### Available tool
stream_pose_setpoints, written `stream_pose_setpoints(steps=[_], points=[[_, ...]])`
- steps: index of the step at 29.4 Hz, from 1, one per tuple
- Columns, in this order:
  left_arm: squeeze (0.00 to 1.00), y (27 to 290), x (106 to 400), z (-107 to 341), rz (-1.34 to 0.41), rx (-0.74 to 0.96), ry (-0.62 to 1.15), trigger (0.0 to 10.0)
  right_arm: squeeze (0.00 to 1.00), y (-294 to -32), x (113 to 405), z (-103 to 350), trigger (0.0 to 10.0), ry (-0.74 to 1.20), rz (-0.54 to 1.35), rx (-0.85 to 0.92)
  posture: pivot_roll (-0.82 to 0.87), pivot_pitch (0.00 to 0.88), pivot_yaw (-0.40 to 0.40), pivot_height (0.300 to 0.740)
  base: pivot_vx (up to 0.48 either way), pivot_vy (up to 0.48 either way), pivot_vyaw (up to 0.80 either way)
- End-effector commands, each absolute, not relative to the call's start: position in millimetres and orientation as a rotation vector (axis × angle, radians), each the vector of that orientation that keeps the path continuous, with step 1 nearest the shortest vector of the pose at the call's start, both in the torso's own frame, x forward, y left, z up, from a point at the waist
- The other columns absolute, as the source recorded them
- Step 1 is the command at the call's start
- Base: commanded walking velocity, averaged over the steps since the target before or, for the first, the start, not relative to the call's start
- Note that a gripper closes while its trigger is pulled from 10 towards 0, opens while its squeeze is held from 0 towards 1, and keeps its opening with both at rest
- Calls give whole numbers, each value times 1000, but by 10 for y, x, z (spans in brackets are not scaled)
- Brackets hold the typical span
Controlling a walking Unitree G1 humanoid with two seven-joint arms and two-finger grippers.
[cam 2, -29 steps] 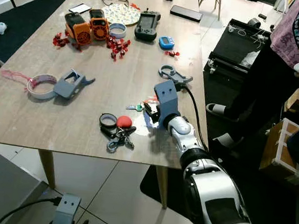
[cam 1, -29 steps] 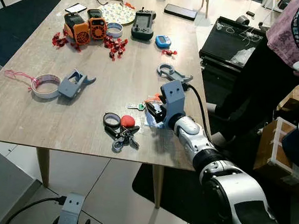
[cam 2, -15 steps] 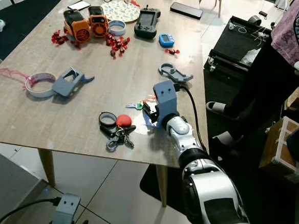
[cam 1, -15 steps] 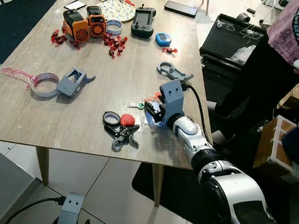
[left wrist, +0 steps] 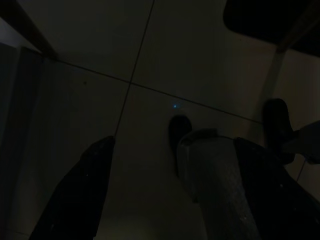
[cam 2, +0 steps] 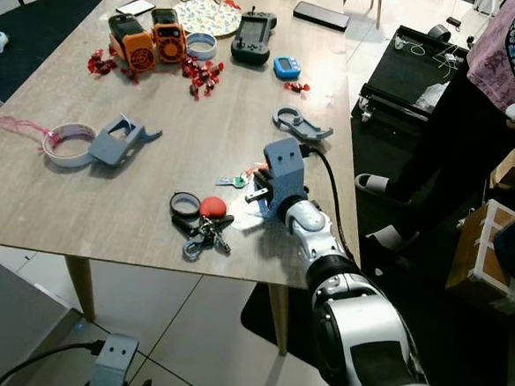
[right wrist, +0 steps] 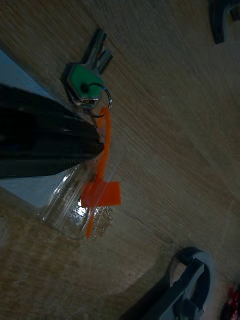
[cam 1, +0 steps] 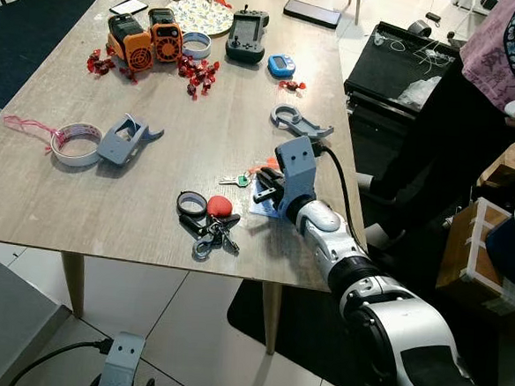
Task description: Hang keys on a hook
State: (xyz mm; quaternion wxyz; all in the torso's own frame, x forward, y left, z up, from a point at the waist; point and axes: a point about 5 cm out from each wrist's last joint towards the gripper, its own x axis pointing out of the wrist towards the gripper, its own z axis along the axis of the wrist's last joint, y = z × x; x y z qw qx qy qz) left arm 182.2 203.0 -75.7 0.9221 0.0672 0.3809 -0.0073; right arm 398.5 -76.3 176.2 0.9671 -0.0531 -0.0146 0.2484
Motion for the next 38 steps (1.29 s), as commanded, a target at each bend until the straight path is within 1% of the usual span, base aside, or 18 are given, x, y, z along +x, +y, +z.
stream_pose_setpoints(steps=[1, 8, 9, 10, 11, 12, 13, 14, 21, 28, 29, 30, 31, 32, 33, 34, 36, 38], points=[[0, 1993, 1695, -826, -11, 114, 824, 10000, 0, -746, 3977, 1725, 0, -7, 506, -89, 78, 261, -88, 740, 0, 0, 0], [0, 1990, 1689, -829, -8, 112, 824, 10000, 0, -726, 3987, 1789, 0, -37, 510, -70, 78, 260, -89, 740, 0, 0, 0], [0, 1990, 1688, -830, -8, 111, 825, 10000, 0, -714, 3999, 1856, 588, -67, 512, -56, 76, 260, -88, 740, 0, 0, 0], [0, 1990, 1688, -830, -7, 111, 825, 10000, 0, -710, 4005, 1889, 2627, -81, 512, -50, 76, 260, -88, 740, 0, 0, 0], [0, 1990, 1688, -830, -7, 110, 825, 10000, 0, -708, 4009, 1908, 2627, -89, 512, -46, 76, 260, -88, 740, 0, 0, 0], [0, 1989, 1689, -829, -7, 110, 824, 10000, 0, -709, 4017, 1940, 4980, -101, 507, -39, 75, 258, -89, 740, 0, 0, 0], [0, 1989, 1689, -829, -7, 110, 824, 10000, 0, -709, 4017, 1940, 4980, -101, 507, -39, 75, 258, -89, 740, 0, 0, 0], [0, 1989, 1690, -829, -7, 109, 824, 10000, 0, -715, 4028, 1988, 10000, -119, 498, -30, 75, 257, -89, 740, 0, 0, 0], [0, 1990, 1694, -827, -8, 109, 823, 10000, 0, -752, 4067, 2146, 10000, -175, 464, -3, 73, 248, -89, 740, 0, 0, 0], [0, 1988, 1689, -830, -11, 111, 825, 10000, 0, -758, 4052, 2037, 10000, -112, 507, 3, 72, 240, -91, 740, 0, 0, 0], [0, 1988, 1688, -830, -10, 112, 825, 10000, 82, -746, 4038, 1999, 10000, -100, 530, -8, 73, 239, -91, 740, 0, 0, 0], [0, 1988, 1688, -830, -10, 112, 825, 10000, 82, -746, 4038, 1999, 10000, -100, 530, -8, 73, 239, -91, 740, 0, 0, 0], [0, 1989, 1684, -831, -10, 113, 825, 10000, 714, -726, 4013, 1932, 10000, -84, 562, -44, 74, 238, -91, 740, 0, 0, 0], [0, 1989, 1684, -831, -10, 113, 825, 10000, 714, -721, 4005, 1913, 10000, -80, 569, -60, 74, 238, -91, 740, 0, 0, 0], [0, 1989, 1683, -832, -10, 114, 825, 10000, 831, -720, 4000, 1896, 10000, -76, 572, -70, 74, 238, -91, 740, 0, 0, 0], [0, 1989, 1682, -832, -10, 114, 825, 10000, 855, -721, 3997, 1882, 10000, -72, 573, -77, 74, 238, -91, 740, 0, 0, 0], [0, 1988, 1681, -832, -11, 114, 825, 10000, 867, -725, 3995, 1869, 10000, -67, 569, -87, 75, 237, -91, 740, 0, 0, 0], [0, 1987, 1680, -833, -11, 114, 825, 10000, 812, -737, 3994, 1849, 10000, -60, 562, -99, 76, 239, -91, 740, 0, 0, 0]])
